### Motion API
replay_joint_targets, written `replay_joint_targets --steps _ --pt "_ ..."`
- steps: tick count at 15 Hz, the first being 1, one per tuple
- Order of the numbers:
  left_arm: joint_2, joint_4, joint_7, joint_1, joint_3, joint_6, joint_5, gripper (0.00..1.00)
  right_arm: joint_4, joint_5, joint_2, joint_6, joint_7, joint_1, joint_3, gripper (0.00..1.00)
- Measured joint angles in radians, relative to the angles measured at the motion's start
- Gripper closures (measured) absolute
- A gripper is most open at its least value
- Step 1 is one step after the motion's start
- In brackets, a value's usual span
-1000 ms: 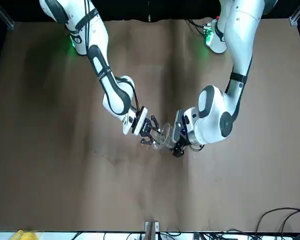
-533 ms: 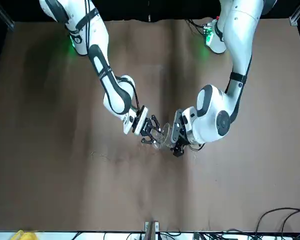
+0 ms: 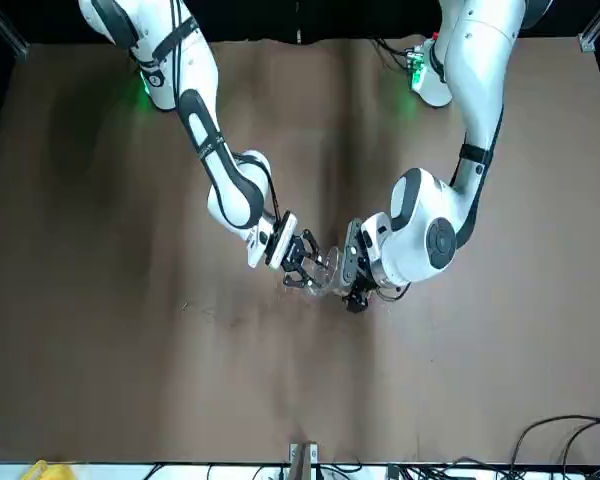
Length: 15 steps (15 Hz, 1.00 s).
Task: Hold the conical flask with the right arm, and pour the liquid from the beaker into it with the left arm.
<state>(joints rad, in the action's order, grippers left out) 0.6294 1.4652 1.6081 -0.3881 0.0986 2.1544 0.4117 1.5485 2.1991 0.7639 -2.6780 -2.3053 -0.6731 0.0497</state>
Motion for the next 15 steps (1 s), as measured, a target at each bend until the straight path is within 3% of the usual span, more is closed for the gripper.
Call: replay_joint_targets --steps 15 --pt "-0.005 -0.006 -0.046 -0.014 0.0 0.001 -0.072 0.02 -0.001 0.0 0.0 -0.003 0.0 -0.001 -0.001 0.61"
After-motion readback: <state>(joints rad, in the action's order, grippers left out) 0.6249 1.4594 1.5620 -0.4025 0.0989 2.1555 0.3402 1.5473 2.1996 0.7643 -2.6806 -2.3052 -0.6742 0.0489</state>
